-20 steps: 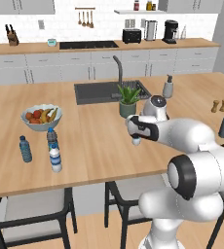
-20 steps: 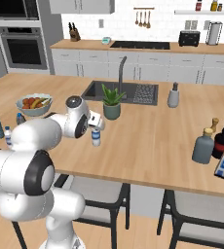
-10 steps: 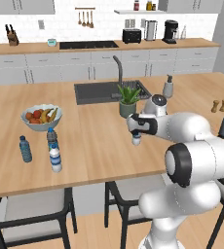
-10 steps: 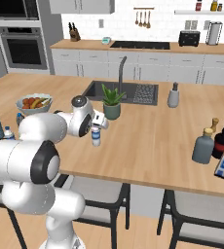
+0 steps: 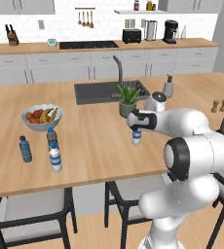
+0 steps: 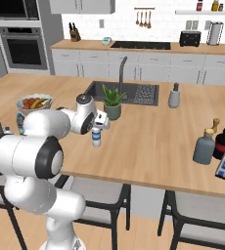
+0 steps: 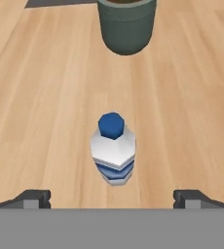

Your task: Move the plastic bottles in the middle to the plastics group, and the glass bottles in the middle to the glass group.

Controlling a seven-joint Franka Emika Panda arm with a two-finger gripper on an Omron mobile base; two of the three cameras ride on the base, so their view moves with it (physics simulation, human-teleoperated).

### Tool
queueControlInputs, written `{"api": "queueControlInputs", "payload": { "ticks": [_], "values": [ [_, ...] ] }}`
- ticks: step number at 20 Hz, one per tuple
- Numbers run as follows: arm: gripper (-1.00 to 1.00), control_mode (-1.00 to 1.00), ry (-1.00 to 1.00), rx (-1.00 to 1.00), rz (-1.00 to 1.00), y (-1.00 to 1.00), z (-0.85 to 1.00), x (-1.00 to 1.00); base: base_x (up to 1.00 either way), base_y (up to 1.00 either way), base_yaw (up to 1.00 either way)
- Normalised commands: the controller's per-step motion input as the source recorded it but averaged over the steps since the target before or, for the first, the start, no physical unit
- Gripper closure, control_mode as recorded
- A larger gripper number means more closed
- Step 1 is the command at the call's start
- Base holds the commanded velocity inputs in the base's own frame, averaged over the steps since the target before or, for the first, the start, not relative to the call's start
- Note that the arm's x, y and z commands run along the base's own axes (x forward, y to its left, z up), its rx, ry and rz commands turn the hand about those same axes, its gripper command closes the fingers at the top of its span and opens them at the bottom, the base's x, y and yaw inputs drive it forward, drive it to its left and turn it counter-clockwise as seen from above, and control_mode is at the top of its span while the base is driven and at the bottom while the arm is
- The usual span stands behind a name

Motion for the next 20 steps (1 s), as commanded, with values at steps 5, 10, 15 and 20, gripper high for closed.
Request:
{"api": "queueControlInputs", "payload": {
  "ticks": [5, 10, 15, 20],
  "values": [
    [-1.0, -1.0, 0.16, 0.0, 0.02, 0.0, 0.0, 0.24, 0.0, 0.0, 0.0],
    [-1.0, -1.0, 0.12, 0.0, 0.02, 0.0, -0.12, 0.17, 0.0, 0.0, 0.0],
    [-1.0, -1.0, 0.15, 0.0, 0.03, 0.0, -0.31, 0.09, 0.0, 0.0, 0.0],
    [-1.0, -1.0, 0.09, 0.0, 0.03, 0.0, -0.22, 0.03, 0.0, 0.0, 0.0]
  ]
}}
